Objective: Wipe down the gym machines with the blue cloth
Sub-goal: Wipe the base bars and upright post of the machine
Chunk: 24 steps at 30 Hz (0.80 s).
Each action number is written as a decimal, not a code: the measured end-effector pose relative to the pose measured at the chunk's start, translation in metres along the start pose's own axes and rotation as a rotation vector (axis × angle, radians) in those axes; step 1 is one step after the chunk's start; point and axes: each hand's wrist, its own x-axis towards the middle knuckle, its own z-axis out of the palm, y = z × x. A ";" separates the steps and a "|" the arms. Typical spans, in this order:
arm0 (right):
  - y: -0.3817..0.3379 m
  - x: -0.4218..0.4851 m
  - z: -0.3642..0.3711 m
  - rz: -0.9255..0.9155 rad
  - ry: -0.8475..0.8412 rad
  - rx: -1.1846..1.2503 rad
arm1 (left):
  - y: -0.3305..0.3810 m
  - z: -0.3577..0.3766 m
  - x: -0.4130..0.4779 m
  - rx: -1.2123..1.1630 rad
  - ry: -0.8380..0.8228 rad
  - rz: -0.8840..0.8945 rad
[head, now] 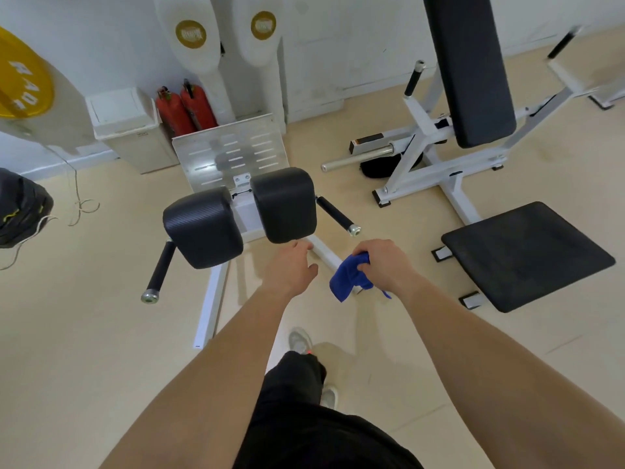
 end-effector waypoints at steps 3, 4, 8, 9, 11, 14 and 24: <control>0.013 0.027 -0.019 0.010 -0.011 -0.034 | 0.011 0.004 0.034 -0.022 0.008 0.000; 0.018 0.040 -0.025 0.015 -0.021 -0.044 | 0.015 0.006 0.049 -0.033 0.005 0.004; 0.033 0.088 -0.064 0.035 -0.033 -0.089 | 0.041 0.006 0.114 -0.057 -0.021 0.035; 0.035 0.099 -0.076 0.026 -0.030 -0.107 | 0.049 0.004 0.127 -0.059 -0.028 0.039; 0.041 0.116 -0.098 0.019 -0.016 -0.131 | 0.065 0.001 0.148 -0.059 -0.053 0.060; 0.051 0.139 -0.127 0.023 0.003 -0.154 | 0.085 -0.004 0.172 -0.063 -0.073 0.071; 0.104 0.202 -0.178 -0.083 -0.050 -0.156 | 0.134 0.018 0.211 -0.105 -0.072 -0.079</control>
